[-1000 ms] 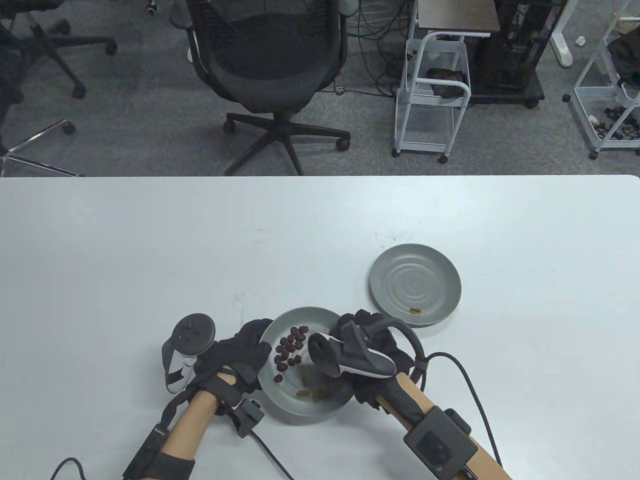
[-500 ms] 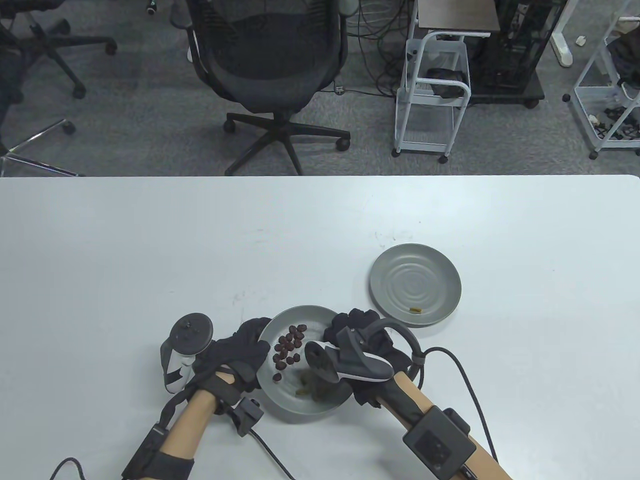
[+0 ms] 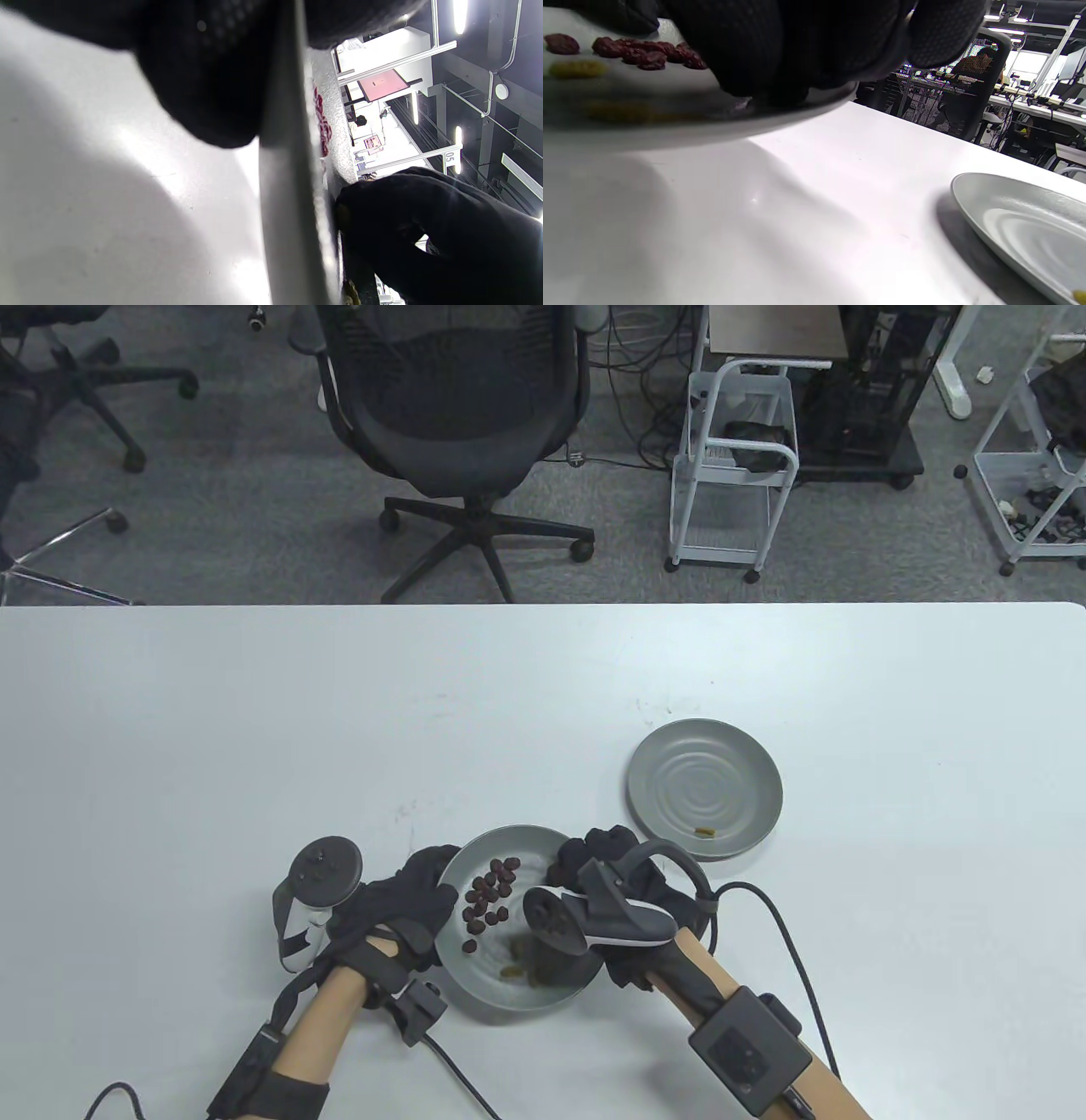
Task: Pick raisins with hand pinch into plate
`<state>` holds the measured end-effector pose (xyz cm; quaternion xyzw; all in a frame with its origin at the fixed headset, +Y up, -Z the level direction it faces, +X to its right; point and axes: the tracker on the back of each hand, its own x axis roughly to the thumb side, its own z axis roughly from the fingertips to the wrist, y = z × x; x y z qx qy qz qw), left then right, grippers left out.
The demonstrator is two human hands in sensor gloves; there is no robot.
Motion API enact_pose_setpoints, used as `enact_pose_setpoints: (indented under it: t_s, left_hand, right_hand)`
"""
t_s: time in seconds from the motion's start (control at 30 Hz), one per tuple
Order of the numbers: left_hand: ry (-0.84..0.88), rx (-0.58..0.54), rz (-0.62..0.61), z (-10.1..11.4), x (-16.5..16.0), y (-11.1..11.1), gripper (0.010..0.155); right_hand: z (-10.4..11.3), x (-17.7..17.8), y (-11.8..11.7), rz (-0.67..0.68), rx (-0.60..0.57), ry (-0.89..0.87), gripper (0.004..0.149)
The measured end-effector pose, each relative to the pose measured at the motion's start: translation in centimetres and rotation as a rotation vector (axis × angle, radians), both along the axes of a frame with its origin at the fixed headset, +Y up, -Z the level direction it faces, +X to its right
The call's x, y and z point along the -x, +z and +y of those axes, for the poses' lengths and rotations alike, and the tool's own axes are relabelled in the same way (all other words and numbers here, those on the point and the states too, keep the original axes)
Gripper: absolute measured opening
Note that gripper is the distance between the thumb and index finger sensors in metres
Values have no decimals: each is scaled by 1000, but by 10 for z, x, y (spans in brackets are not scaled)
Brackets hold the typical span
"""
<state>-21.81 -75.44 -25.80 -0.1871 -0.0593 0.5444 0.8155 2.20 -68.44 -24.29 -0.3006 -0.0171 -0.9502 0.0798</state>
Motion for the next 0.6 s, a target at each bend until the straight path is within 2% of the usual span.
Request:
enact_pose_setpoints:
  t_s: [0.13, 0.23, 0.33, 0.47, 0.6]
  left_hand:
    - [0, -2, -4, 0, 0, 0, 58]
    - [1, 1, -4, 0, 0, 0, 58]
    - [-9, -4, -4, 0, 0, 0, 58]
    - [-22, -9, -5, -1, 0, -1, 58]
    - [-19, -6, -4, -1, 0, -1, 58]
  right_hand:
    - [12, -11, -6, -7, 22, -119, 43]
    - [28, -35, -16, -92, -50, -208, 43]
    - [33, -66, -32, -222, -84, -247, 43]
    - [22, -115, -56, -413, -96, -239, 43]
    - [-12, -158, -78, -565, -43, -195, 43]
